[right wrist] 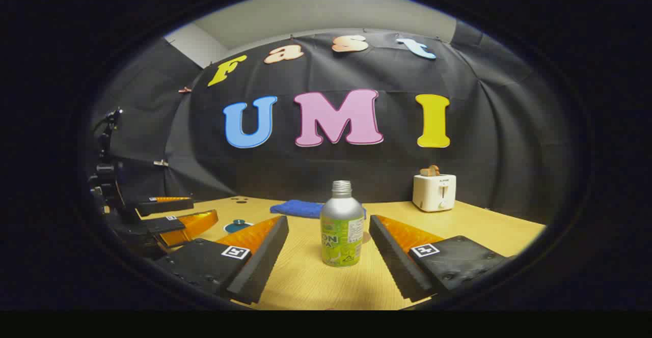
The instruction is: Open the teacup lid with one hand, grasp the water bottle and pour water into the teacup with the other hand; after pouring, place the water bottle on the coaster and then close the teacup lid.
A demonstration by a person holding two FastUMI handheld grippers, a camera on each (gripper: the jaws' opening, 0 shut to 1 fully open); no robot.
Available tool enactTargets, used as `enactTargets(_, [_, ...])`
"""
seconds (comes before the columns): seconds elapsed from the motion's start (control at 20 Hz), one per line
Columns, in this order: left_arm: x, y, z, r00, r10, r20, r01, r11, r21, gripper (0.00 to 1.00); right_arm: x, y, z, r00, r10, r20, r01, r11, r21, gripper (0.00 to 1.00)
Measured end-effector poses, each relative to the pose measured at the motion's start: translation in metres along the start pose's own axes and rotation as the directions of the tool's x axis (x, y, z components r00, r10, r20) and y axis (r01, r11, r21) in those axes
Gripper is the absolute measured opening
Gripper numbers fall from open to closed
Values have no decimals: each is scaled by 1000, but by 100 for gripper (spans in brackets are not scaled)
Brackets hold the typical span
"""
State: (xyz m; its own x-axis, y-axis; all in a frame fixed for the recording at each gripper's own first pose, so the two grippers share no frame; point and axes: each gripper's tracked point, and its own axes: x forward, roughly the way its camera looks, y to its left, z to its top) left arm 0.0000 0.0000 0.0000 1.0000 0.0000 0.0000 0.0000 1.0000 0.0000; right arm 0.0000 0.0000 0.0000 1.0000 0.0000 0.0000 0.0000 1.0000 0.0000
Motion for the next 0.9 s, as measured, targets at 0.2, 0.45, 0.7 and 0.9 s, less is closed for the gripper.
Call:
enactTargets(0.2, [6, 2, -6, 1000, -7, -13, 6, 1000, -5, 95, 2, 4, -12, 1000, -20, -8, 20, 1000, -19, 96])
enactTargets(0.45, [13, 6, -22, 996, 2, -87, -4, 1000, -26, 95, 11, -2, -32, 997, -30, -64, 31, 999, 11, 98])
enactTargets(0.7, [15, 6, -22, 996, 9, -87, -13, 999, -45, 95, 14, 0, -37, 997, -13, -80, 14, 1000, 11, 98])
enactTargets(0.9, [17, 7, -22, 996, 14, -88, -18, 999, -50, 95, 19, -2, -40, 995, -18, -95, 20, 1000, 13, 98])
